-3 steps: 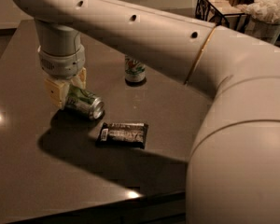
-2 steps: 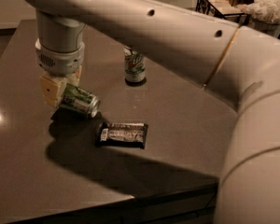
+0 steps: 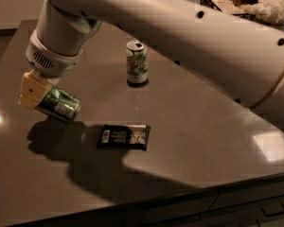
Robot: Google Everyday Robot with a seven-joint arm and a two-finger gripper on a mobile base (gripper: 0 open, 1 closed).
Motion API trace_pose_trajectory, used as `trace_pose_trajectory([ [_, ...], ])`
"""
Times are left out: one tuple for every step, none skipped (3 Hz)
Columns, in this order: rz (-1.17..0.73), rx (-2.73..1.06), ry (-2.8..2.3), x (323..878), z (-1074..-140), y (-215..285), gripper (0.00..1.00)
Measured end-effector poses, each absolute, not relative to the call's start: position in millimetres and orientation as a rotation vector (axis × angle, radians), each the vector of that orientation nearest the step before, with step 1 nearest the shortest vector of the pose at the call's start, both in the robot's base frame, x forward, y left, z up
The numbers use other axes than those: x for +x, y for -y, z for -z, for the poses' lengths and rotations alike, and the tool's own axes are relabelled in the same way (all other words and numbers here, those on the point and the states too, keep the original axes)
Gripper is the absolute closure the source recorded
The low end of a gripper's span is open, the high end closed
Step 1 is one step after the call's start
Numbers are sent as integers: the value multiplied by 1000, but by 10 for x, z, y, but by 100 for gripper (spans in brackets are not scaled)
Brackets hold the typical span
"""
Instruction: Place green can upright
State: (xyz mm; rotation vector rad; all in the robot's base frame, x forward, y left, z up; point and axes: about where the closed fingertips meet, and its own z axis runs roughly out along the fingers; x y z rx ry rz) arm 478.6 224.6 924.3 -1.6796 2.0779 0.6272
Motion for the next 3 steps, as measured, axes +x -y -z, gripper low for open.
trace_pose_trajectory([
  [-753, -1604, -1935, 4717, -9297, -2345, 100],
  [-764, -1518, -1866, 4844, -9461, -2393, 100],
  [-764, -1519, -1865, 4840, -9463, -2406, 100],
])
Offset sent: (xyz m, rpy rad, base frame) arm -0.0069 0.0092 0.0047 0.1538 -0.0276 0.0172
